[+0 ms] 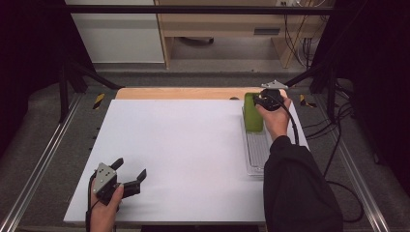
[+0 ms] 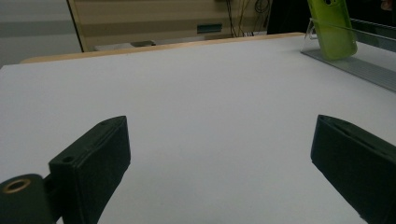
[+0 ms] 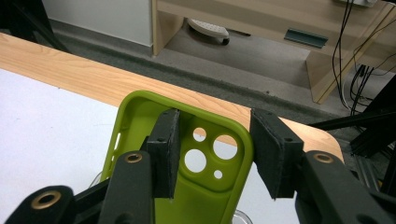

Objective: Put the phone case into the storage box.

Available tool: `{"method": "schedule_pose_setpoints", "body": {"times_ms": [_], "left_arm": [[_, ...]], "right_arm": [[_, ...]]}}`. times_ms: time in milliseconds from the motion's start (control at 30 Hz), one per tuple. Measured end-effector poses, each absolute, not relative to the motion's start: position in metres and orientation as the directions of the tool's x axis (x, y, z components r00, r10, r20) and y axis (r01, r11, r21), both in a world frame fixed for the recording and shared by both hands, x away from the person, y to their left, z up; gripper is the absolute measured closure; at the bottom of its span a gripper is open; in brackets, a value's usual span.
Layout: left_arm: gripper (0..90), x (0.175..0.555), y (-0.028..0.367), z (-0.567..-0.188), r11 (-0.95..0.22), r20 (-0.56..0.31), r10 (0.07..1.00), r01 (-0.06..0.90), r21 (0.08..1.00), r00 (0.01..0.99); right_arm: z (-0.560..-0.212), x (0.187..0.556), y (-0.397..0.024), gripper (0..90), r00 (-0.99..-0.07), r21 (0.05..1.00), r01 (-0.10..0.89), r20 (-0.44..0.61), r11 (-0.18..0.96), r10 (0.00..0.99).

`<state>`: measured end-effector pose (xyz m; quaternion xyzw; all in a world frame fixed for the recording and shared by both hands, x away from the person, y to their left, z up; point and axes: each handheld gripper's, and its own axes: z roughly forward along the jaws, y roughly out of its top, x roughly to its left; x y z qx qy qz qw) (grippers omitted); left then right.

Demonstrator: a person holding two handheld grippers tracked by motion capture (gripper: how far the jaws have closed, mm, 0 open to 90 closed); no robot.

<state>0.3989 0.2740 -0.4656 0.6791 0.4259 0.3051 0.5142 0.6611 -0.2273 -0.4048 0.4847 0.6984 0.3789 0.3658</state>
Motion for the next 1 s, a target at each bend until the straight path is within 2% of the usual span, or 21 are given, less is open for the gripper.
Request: {"method": "schedule_pose_setpoints", "body": {"times_ms": [467,500,1000], "left_arm": [[4.3,0.3994,0.2744,-0.4659,-0.106,-0.027,0.894,0.269,0.957,0.448],[4.3,0.3995,0.2745,-0.4659,-0.106,-0.027,0.894,0.269,0.957,0.448],[4.3,0.3988,0.2755,-0.4654,-0.103,-0.027,0.896,0.268,0.958,0.444]], "right_arm": [[-0.4078,0.6636,-0.2276,52.8,-0.249,0.883,0.409,-0.134,0.230,0.959],[-0.4081,0.6636,-0.2277,49.8,-0.247,0.882,0.411,-0.135,0.230,0.960],[-0.4036,0.6613,-0.2256,37.5,-0.215,0.890,0.401,-0.137,0.216,0.967]]}}
